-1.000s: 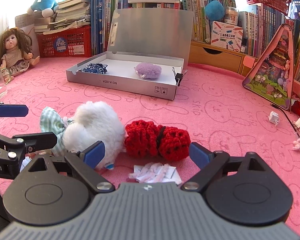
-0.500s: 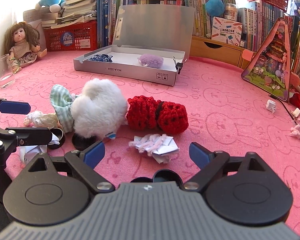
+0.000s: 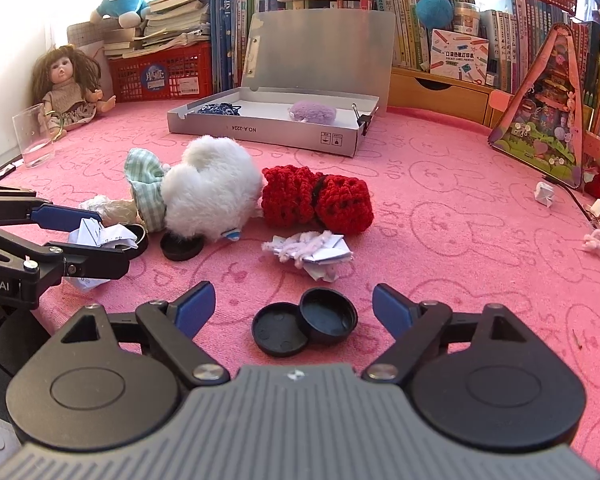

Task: Organize objects
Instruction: 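Grasp the white paper with the left gripper while the right gripper grasps a black lid, then carry the paper and black lid into the grey box and release both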

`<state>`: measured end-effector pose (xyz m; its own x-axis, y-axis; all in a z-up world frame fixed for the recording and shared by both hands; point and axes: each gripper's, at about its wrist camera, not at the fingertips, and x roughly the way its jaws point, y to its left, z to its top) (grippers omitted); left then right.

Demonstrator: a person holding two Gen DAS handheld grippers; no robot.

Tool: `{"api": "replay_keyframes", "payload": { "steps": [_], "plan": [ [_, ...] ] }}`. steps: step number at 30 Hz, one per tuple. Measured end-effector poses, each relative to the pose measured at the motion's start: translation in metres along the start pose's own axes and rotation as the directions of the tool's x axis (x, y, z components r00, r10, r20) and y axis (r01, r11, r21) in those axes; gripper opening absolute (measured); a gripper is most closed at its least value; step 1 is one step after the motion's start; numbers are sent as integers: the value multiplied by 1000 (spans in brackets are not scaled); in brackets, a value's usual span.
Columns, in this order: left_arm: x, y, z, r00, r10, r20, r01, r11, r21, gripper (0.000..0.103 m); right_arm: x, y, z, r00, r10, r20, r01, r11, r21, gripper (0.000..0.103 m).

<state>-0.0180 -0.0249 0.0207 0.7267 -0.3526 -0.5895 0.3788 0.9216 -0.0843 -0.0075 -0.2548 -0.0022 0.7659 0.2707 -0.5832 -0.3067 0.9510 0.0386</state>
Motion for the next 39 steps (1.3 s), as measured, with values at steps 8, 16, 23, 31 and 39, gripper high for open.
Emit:
{"api": "replay_keyframes", "payload": {
  "steps": [8,16,23,31,39],
  "plan": [
    [4,2,-3,1000,2,-19,-2,1000,-12,57,-4,-19,-4,1000,-1,4,1,991,133,64],
    [10,-1,-7,999,17,-31,-17,1000,-4,57,-3,-17,-7,999,-31,5,30,990,139,37],
    [7,1,-5,999,31,-19,-31,999,-12,44,-3,-14,-5,999,-43,19,40,988,147,37],
    [-6,0,10,999,29,39,-29,1000,-4,44,-3,-15,6,997,-69,38,62,987,151,37],
    [-9,17,39,993,84,82,-81,996,-35,44,7,-18,27,994,-100,44,92,983,161,37]
  ]
}}
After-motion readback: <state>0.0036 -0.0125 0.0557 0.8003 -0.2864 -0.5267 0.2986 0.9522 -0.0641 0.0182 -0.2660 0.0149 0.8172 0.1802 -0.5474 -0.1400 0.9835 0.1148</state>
